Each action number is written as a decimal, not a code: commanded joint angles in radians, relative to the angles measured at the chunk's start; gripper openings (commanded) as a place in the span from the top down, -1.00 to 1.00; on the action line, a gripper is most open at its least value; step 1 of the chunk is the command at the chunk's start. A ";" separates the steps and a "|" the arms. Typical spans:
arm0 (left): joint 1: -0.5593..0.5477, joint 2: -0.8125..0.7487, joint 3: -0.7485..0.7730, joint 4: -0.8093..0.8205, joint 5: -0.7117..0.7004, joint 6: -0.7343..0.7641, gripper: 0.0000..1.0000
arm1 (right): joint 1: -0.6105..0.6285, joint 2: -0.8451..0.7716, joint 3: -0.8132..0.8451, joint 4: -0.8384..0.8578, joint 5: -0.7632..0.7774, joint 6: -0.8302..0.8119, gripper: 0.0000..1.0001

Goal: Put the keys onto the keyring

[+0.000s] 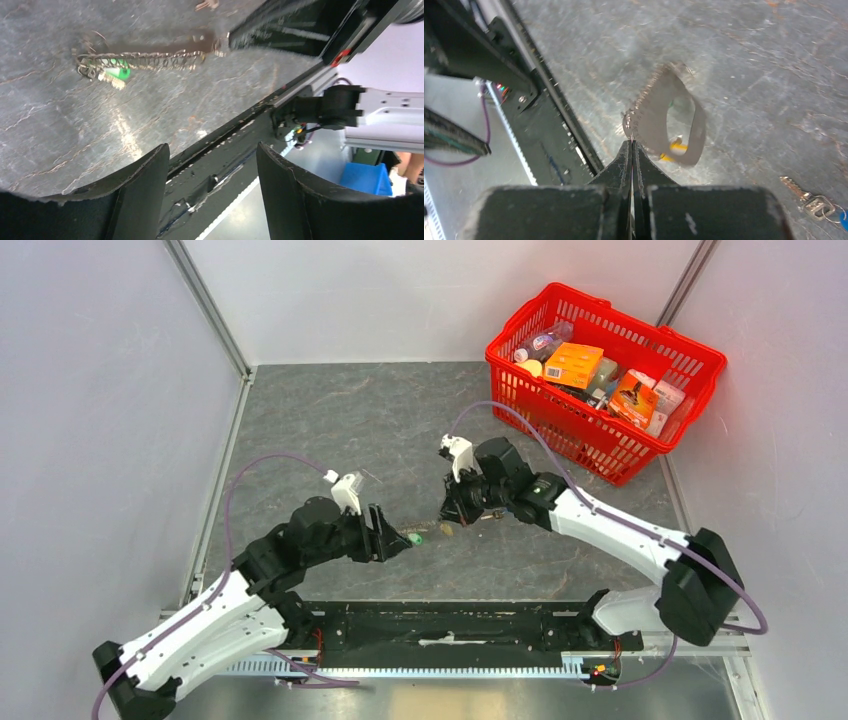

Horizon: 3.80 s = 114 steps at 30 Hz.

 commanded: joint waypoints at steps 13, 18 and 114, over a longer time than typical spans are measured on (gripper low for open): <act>0.002 -0.047 0.163 0.102 0.247 0.092 -0.42 | 0.045 -0.293 0.141 -0.349 -0.292 -0.127 1.00; 0.002 -0.028 0.164 0.193 0.323 0.095 -0.42 | 0.052 -0.321 0.225 -0.461 -0.322 -0.155 1.00; -0.001 0.067 0.019 1.107 0.433 -0.217 0.57 | 0.147 -0.491 0.016 0.366 -0.100 0.400 1.00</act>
